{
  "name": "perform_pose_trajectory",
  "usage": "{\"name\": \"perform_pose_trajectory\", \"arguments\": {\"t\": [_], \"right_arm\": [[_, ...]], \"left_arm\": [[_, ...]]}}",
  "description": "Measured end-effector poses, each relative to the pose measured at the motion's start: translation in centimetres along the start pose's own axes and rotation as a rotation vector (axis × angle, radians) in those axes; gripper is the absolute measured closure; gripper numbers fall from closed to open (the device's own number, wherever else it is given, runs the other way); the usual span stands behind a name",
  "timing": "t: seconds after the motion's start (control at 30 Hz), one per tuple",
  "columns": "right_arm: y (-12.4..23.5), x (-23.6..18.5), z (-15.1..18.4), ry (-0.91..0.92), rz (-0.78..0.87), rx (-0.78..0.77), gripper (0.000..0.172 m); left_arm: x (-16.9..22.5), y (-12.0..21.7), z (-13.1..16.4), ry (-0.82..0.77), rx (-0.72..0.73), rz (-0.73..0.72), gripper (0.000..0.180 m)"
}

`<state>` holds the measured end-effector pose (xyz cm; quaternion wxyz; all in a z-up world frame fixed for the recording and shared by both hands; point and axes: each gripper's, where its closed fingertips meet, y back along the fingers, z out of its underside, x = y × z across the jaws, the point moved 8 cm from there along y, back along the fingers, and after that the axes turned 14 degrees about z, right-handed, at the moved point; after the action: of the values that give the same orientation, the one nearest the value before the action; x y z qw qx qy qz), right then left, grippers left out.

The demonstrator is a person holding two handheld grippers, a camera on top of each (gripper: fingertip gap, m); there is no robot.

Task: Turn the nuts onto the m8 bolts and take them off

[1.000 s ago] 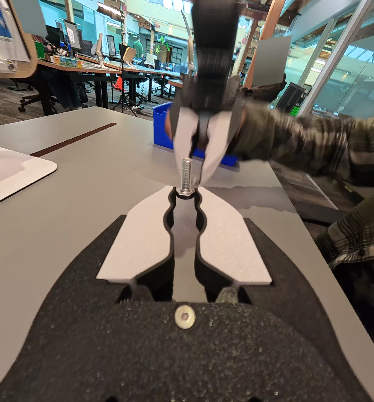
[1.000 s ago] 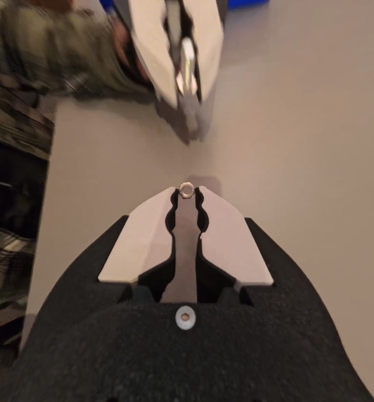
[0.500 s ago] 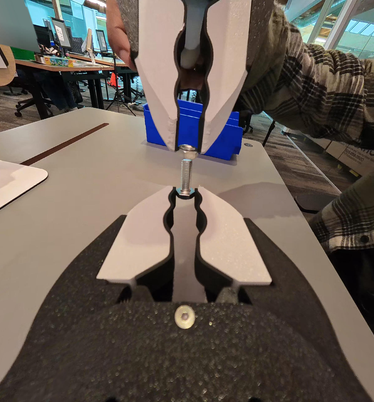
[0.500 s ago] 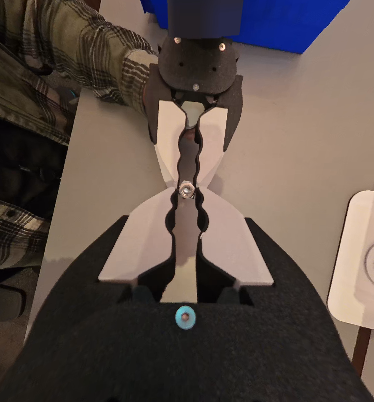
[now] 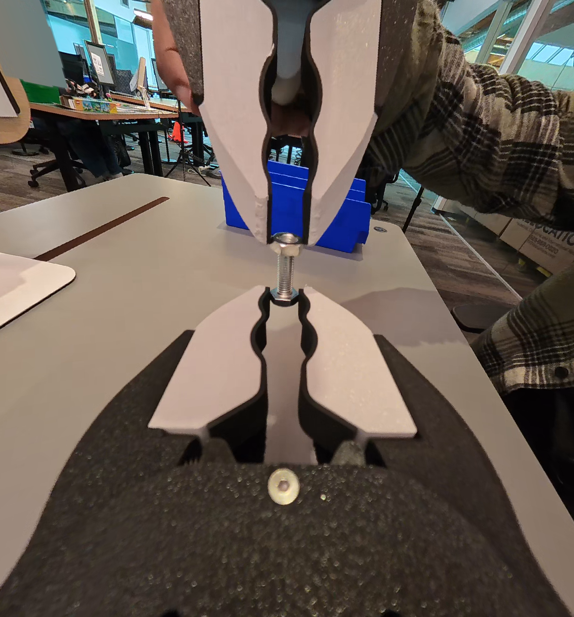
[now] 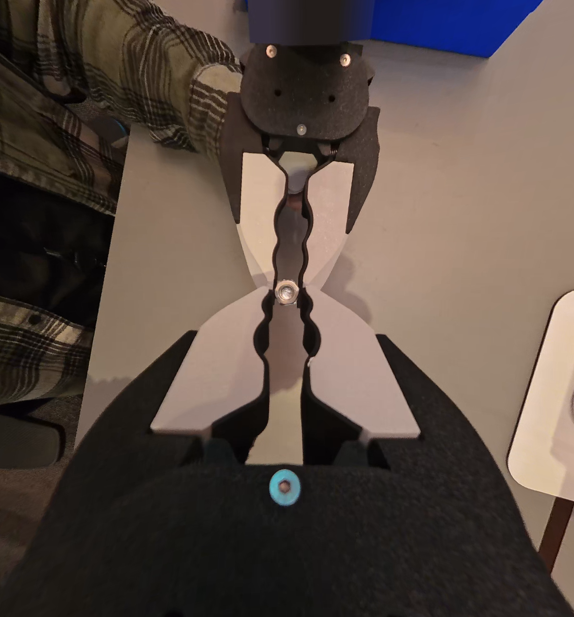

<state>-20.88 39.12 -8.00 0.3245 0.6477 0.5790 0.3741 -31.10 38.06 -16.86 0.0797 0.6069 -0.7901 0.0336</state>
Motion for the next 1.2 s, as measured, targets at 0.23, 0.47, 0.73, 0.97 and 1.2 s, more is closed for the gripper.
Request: {"name": "perform_pose_trajectory", "arguments": {"t": [0.23, 0.47, 0.73, 0.97, 1.2], "right_arm": [[0.0, 0.2, -0.1, -0.014, 0.006, 0.025, 0.15], [1.2, 0.2, 0.5, -0.094, 0.08, 0.142, 0.103], [1.3, -2.4, 3.0, -0.319, 0.153, 0.611, 0.078], [0.6, -2.3, 4.0, -0.318, 0.295, 0.614, 0.083], [0.3, -1.1, 4.5, -0.34, 0.409, 0.603, 0.083]], "left_arm": [[0.0, 0.0, -0.1, -0.001, 0.003, 0.001, 0.165], [0.0, 0.2, -0.2, 0.007, 0.023, 0.0, 0.165], [-0.1, 0.3, -0.2, 0.018, 0.049, 0.002, 0.165], [0.0, 0.2, -0.2, 0.016, 0.045, 0.002, 0.165], [0.0, 0.1, -0.2, 0.01, 0.038, 0.003, 0.165]]}}
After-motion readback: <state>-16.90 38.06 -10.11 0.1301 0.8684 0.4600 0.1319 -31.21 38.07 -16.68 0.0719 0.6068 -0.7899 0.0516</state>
